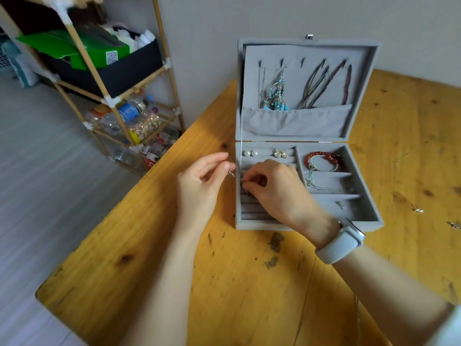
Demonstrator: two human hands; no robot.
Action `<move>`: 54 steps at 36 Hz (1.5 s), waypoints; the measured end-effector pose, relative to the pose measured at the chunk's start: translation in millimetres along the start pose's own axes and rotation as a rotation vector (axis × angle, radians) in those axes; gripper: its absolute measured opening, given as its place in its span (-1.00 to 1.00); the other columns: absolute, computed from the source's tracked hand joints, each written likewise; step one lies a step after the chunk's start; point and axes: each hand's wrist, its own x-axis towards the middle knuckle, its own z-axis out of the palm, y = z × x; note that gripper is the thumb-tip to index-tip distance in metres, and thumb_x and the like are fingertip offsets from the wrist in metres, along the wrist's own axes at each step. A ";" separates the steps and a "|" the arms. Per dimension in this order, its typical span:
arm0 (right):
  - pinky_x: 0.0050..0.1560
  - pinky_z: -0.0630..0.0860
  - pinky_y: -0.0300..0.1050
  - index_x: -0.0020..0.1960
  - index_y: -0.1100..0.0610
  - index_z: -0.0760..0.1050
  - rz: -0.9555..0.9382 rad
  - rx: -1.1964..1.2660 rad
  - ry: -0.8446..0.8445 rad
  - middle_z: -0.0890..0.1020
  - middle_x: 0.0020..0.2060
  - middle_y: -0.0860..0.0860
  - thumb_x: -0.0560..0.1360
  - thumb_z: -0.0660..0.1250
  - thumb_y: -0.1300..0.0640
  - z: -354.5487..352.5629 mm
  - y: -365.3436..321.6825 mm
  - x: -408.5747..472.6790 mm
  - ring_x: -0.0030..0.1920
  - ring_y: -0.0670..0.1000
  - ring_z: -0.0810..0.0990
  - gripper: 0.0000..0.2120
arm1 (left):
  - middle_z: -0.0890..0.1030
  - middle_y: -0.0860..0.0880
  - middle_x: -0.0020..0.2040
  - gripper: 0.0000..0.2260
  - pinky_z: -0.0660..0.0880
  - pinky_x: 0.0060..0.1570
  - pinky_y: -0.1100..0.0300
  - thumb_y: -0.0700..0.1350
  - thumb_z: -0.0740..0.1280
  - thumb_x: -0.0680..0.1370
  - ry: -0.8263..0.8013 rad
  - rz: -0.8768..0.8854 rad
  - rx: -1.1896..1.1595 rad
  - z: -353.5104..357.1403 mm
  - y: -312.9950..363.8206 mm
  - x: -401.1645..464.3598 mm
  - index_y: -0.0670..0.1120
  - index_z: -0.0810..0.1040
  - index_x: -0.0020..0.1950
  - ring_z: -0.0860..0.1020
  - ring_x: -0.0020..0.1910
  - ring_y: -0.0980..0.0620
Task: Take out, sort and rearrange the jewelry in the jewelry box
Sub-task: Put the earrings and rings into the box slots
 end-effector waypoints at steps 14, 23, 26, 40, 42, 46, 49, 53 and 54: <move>-0.13 0.31 -0.44 0.00 0.15 0.59 -0.083 0.076 0.168 0.61 -0.16 -0.01 0.47 0.22 0.22 -5.5 22.7 -21.9 -0.13 -0.07 0.53 -0.80 | 0.68 0.06 -0.27 -0.87 0.47 -0.25 0.39 -0.29 0.37 0.46 -0.046 -0.034 -0.011 1.1 10.8 -2.2 -0.06 0.61 -0.14 0.60 -0.29 0.18; 0.00 0.40 -0.26 -0.06 0.14 0.60 -0.050 0.166 0.257 0.64 -0.17 -0.05 0.45 0.19 0.20 -10.4 36.5 -35.1 -0.08 -0.06 0.55 -0.79 | 0.67 -0.01 -0.30 -0.96 0.46 -0.20 0.38 -0.11 0.49 0.33 -0.395 -0.055 0.103 6.7 18.1 -10.1 0.02 0.66 -0.30 0.62 -0.27 0.11; -0.01 0.37 -0.29 -0.05 0.15 0.59 -0.048 0.164 0.256 0.59 -0.19 -0.09 0.45 0.19 0.21 -10.8 36.5 -35.4 -0.09 -0.05 0.54 -0.79 | 0.60 -0.10 -0.27 -0.89 0.38 -0.24 0.43 0.07 0.44 0.23 -0.370 -0.006 0.210 2.6 12.6 -8.0 0.13 0.67 -0.29 0.51 -0.32 0.17; 0.13 0.37 0.07 0.01 0.08 0.57 -0.184 -0.367 0.192 0.58 -0.08 0.00 0.50 0.10 0.06 -2.8 42.8 -44.3 -0.05 0.10 0.54 -0.71 | 0.50 0.07 -0.23 -0.80 0.34 -0.20 0.42 -0.21 0.48 0.36 -0.221 0.089 0.383 13.5 7.3 -8.6 0.12 0.61 -0.28 0.46 -0.24 0.22; 0.11 0.41 0.05 0.04 0.08 0.57 -0.175 -0.350 0.159 0.57 -0.06 0.02 0.49 0.09 0.06 -3.6 41.4 -43.8 -0.04 0.11 0.54 -0.70 | 0.49 0.07 -0.24 -0.78 0.34 -0.20 0.43 -0.21 0.48 0.36 -0.200 0.090 0.393 14.6 6.7 -9.1 0.13 0.60 -0.28 0.45 -0.24 0.23; 0.21 0.37 0.17 0.05 0.05 0.57 -0.154 -0.354 0.123 0.57 -0.04 0.00 0.49 0.08 0.04 -4.5 40.1 -43.2 -0.01 0.10 0.54 -0.68 | 0.49 0.06 -0.24 -0.77 0.35 -0.21 0.43 -0.22 0.47 0.38 -0.185 0.091 0.396 14.8 5.1 -8.5 0.13 0.59 -0.28 0.43 -0.26 0.23; 0.24 0.32 0.23 0.02 0.00 0.57 -0.116 -0.290 0.113 0.57 -0.05 -0.06 0.45 0.10 0.00 -4.4 36.9 -41.1 0.01 0.07 0.52 -0.69 | 0.49 0.07 -0.24 -0.77 0.36 -0.22 0.42 -0.22 0.46 0.39 -0.192 0.091 0.389 14.5 3.9 -8.6 0.13 0.59 -0.27 0.43 -0.27 0.22; 0.31 0.19 0.12 -0.05 -0.05 0.57 -0.028 -0.186 0.101 0.55 -0.05 -0.09 0.38 0.23 -0.09 -7.1 31.9 -36.1 0.10 0.04 0.46 -0.76 | 0.48 0.08 -0.27 -0.76 0.34 -0.25 0.41 -0.23 0.46 0.39 -0.163 0.069 0.359 15.1 2.4 -7.5 0.12 0.59 -0.28 0.41 -0.31 0.21; 0.32 0.15 0.10 -0.05 -0.05 0.57 -0.013 -0.181 0.096 0.54 -0.04 -0.09 0.38 0.26 -0.09 -7.3 30.7 -35.1 0.12 0.04 0.44 -0.78 | 0.48 0.08 -0.27 -0.76 0.34 -0.25 0.41 -0.23 0.46 0.39 -0.160 0.065 0.357 15.4 2.3 -7.5 0.12 0.59 -0.28 0.41 -0.31 0.21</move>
